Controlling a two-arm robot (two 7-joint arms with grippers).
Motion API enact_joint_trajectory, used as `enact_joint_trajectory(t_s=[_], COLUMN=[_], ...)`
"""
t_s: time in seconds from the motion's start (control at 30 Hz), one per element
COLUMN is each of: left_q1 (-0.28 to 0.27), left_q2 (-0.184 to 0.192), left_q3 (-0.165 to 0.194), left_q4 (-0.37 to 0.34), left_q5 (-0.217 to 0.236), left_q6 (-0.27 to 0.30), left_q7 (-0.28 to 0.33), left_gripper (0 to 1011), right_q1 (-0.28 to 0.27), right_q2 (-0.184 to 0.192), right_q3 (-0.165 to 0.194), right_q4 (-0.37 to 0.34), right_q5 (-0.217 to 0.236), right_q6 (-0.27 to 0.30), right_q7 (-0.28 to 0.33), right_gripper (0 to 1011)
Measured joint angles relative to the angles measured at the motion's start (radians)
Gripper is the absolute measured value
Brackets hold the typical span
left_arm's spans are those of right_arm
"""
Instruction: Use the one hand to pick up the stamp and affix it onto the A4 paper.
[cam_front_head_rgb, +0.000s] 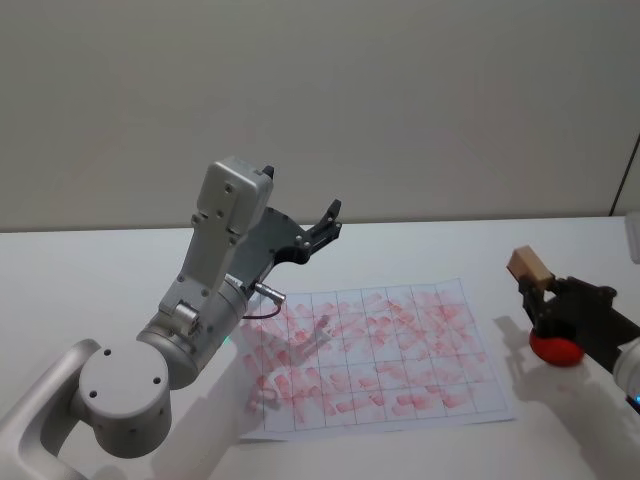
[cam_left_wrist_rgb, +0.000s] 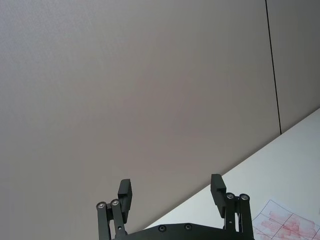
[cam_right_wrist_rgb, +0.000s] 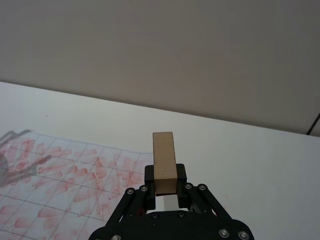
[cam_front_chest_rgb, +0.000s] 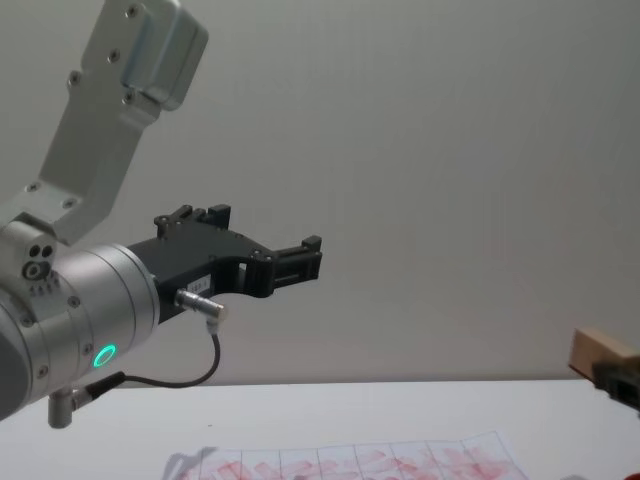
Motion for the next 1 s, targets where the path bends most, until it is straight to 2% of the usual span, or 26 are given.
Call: enact_joint_trajectory(t_s=[0.2, 0.4, 1.0], left_q1=[0.0, 0.0, 0.0], left_q2=[0.0, 0.0, 0.0], left_q3=[0.0, 0.0, 0.0], left_q4=[0.0, 0.0, 0.0], left_q5=[0.0, 0.0, 0.0], left_q6=[0.0, 0.0, 0.0], left_q7=[0.0, 0.0, 0.0], left_gripper=[1001, 1001, 1001], right_q1=[-0.039, -0.059, -0.051], right_q2=[0.021, 0.036, 0.048], right_q3=[0.015, 0.027, 0.04], right_q4=[-0.016, -0.014, 0.044], right_q5=[0.027, 0.033, 0.014], right_q6=[0.014, 0.022, 0.048], right_q7=[-0.034, -0.055, -0.065], right_gripper=[216, 216, 216])
